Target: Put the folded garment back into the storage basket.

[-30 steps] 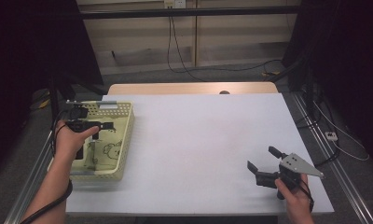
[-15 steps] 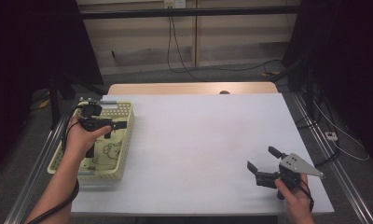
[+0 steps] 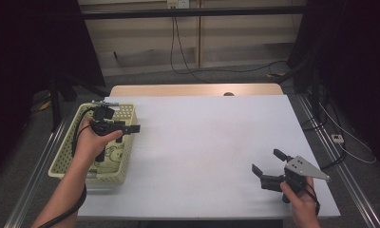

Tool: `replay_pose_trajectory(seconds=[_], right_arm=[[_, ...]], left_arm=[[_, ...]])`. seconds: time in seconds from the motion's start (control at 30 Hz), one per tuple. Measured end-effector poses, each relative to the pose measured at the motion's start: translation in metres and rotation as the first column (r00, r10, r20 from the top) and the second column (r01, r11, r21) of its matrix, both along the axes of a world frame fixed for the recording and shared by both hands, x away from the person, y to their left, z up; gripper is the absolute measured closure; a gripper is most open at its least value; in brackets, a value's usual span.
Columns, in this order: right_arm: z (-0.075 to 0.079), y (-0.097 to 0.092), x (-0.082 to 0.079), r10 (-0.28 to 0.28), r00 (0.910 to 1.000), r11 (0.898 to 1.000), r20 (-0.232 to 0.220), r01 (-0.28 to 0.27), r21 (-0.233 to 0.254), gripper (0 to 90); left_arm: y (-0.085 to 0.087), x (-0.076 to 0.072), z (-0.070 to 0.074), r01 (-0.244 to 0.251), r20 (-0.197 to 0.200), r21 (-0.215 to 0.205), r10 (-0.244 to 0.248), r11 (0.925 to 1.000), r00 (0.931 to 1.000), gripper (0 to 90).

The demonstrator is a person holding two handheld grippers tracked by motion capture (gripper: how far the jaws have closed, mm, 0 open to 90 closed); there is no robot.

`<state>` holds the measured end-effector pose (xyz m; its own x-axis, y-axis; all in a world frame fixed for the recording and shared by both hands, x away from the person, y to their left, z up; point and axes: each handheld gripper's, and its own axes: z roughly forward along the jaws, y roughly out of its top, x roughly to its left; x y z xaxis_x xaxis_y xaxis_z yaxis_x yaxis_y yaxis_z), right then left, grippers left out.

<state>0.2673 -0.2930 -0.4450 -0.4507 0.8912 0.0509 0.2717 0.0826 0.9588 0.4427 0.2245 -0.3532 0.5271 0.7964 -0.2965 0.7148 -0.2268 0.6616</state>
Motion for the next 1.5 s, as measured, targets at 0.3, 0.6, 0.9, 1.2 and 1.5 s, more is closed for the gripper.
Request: replay_pose_trajectory(seconds=[0.3,0.6,0.9,1.2,1.5], right_arm=[[0.0,0.0,0.0,0.002,1.0,1.0,0.003,-0.002,-0.001,3.7],[0.0,-0.001,0.0,0.003,1.0,1.0,0.006,-0.003,-0.002,3.7],[0.001,-0.002,0.0,-0.003,1.0,1.0,0.003,0.003,0.001,3.6],[0.0,-0.001,0.0,-0.002,1.0,1.0,0.004,0.002,-0.001,3.6],[0.0,-0.001,0.0,-0.001,1.0,1.0,0.004,0.001,-0.001,3.6]], left_arm=[[-0.012,-0.004,0.0,0.046,0.002,-0.011,-0.046,0.9989,0.999,24.7],[-0.024,-0.01,-0.003,0.083,0.007,-0.029,-0.083,0.9961,0.9965,24.5],[-0.031,-0.017,-0.004,0.114,0.016,-0.046,-0.113,0.9924,0.9934,24.6],[-0.036,-0.028,-0.009,0.146,0.016,-0.058,-0.146,0.9876,0.9892,24.6],[-0.039,-0.036,-0.009,0.176,0.025,-0.069,-0.175,0.982,0.9843,24.4]])
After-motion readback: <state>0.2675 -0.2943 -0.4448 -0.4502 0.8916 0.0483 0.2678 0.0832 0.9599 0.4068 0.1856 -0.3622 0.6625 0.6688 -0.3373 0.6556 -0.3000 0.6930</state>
